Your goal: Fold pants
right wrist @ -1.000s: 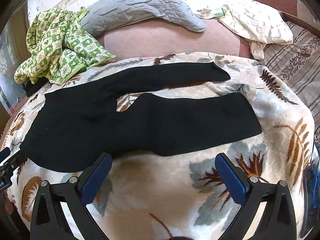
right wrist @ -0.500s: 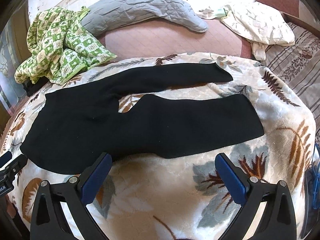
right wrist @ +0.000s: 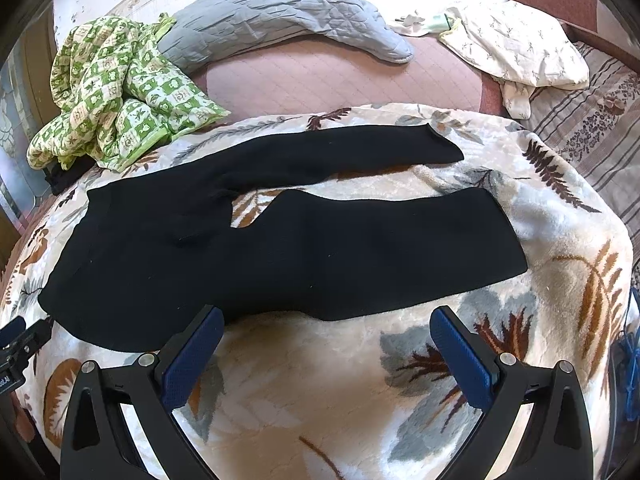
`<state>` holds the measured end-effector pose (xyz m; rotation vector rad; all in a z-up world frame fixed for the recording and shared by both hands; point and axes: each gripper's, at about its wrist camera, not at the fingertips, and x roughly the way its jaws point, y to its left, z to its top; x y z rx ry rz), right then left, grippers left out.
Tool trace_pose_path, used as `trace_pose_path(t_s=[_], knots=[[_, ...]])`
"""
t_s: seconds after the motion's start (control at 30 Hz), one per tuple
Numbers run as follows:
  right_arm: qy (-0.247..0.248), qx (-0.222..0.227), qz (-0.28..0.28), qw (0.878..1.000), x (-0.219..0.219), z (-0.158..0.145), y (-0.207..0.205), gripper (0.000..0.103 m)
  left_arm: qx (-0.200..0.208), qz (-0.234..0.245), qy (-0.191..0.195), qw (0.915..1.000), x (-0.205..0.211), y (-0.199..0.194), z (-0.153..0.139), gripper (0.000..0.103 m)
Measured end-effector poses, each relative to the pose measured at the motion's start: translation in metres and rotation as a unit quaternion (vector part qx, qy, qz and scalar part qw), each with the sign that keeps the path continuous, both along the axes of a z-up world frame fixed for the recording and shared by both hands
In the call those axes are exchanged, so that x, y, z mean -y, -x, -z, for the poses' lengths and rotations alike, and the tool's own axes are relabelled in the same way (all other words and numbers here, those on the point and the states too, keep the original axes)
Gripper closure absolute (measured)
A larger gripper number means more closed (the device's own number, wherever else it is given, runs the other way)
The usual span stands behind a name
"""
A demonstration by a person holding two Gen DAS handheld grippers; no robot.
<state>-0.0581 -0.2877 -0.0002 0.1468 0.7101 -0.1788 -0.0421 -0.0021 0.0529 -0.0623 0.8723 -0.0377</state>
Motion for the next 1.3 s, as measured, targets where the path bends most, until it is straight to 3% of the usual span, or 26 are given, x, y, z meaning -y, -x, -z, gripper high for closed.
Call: trace_pose_path(t_s=[0.27,0.53,0.73,0.93,1.0,1.07,1.1,1.13,1.17,1.2,1.23,1.27,1.3], knots=[[-0.007,-0.002,0.01,1.0,0.011,0.003,-0.001,0.0,-0.012,-0.05,0.039,0.9979,-0.03,0.006,0.009,0.0],[-0.055,-0.011,0.051,0.997,0.057,0.015,0.008,0.0,-0.052,-0.11,0.118,0.9856,-0.053,0.008,0.037,0.0],[-0.092,-0.017,0.096,0.991,0.102,0.027,0.02,0.0,-0.046,-0.11,0.148,0.9818,-0.052,-0.019,0.034,0.0],[-0.156,-0.013,0.138,0.978,0.149,0.043,0.018,0.0,-0.041,-0.104,0.154,0.9816,-0.045,-0.04,0.036,0.0],[-0.156,0.004,0.138,0.978,0.156,0.044,0.012,0.001,-0.038,-0.101,0.163,0.9807,-0.043,-0.046,0.036,0.009],[-0.165,0.008,0.14,0.976,0.162,0.045,0.001,0.001,-0.04,-0.096,0.155,0.9824,-0.04,-0.051,0.036,0.04],[-0.166,0.013,0.142,0.976,0.164,0.045,-0.005,0.005,-0.041,-0.096,0.149,0.9833,-0.039,-0.053,0.037,0.051],[-0.161,0.018,0.143,0.976,0.166,0.044,-0.011,0.008,-0.039,-0.097,0.147,0.9835,-0.04,-0.056,0.038,0.071],[-0.154,0.021,0.142,0.978,0.165,0.044,-0.016,0.016,-0.041,-0.097,0.152,0.9828,-0.041,-0.058,0.041,0.083],[-0.146,0.023,0.139,0.979,0.164,0.042,-0.02,0.041,-0.044,-0.097,0.16,0.9814,-0.043,-0.06,0.043,0.084],[-0.146,0.018,0.135,0.98,0.165,0.043,-0.026,0.059,-0.046,-0.097,0.169,0.9798,-0.045,-0.061,0.043,0.087],[-0.155,0.012,0.132,0.979,0.167,0.044,-0.029,0.088,-0.049,-0.093,0.174,0.9791,-0.046,-0.061,0.043,0.09],[-0.178,0.011,0.127,0.976,0.171,0.044,-0.03,0.092,-0.05,-0.088,0.176,0.9792,-0.046,-0.061,0.041,0.09]])
